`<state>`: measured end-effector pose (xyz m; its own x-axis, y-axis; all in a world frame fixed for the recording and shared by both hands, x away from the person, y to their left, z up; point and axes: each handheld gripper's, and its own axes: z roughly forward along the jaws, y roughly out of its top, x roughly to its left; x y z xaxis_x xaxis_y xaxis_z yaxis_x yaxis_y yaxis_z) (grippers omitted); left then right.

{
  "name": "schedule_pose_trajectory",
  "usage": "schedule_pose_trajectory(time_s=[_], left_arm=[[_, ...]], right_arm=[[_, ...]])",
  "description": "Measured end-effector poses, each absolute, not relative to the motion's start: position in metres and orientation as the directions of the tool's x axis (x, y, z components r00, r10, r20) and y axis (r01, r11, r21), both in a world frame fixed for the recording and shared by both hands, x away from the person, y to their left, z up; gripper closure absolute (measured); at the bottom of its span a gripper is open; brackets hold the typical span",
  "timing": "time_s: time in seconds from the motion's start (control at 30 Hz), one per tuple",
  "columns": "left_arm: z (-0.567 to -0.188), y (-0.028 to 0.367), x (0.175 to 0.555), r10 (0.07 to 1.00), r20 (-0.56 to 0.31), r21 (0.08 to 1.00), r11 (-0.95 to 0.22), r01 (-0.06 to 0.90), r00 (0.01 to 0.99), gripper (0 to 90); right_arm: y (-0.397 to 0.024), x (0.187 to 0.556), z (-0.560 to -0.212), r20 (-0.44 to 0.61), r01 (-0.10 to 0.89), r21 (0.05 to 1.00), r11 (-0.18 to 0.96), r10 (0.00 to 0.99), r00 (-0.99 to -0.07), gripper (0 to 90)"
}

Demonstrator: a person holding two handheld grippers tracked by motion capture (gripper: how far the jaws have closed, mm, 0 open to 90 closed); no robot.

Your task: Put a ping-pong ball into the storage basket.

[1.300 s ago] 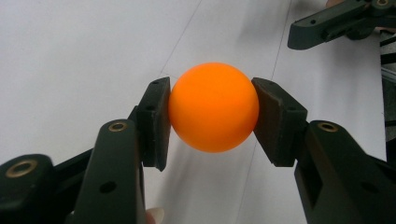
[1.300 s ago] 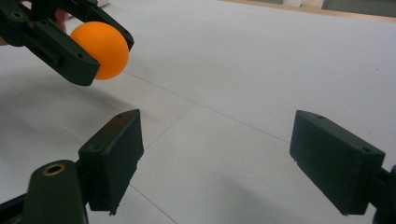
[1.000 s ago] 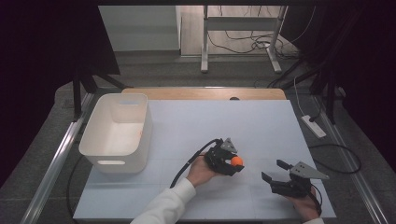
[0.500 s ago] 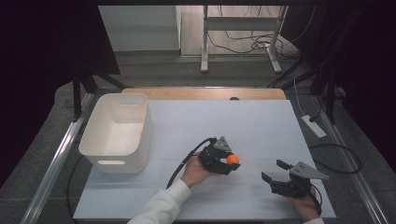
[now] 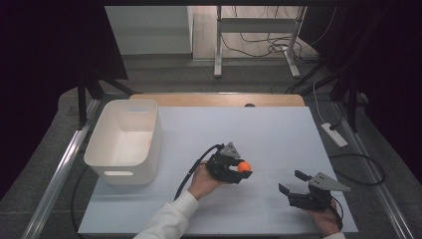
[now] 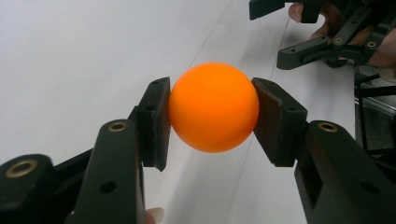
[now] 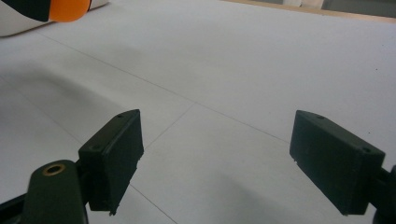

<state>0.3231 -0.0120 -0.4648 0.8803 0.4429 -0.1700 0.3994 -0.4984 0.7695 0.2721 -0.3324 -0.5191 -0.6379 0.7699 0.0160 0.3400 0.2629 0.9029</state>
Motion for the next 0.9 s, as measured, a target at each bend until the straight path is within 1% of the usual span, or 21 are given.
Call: schedule_pose_trajectory(time_s=[0.9], left_arm=[[-0.447, 0.015, 0.321, 0.477, -0.173, 0.803, -0.438, 0.404, 0.862, 50.4]], right_arm=[[-0.332, 0.272, -0.519, 0.018, 0.342, 0.902, 0.261, 0.771, -0.636, 17.3]])
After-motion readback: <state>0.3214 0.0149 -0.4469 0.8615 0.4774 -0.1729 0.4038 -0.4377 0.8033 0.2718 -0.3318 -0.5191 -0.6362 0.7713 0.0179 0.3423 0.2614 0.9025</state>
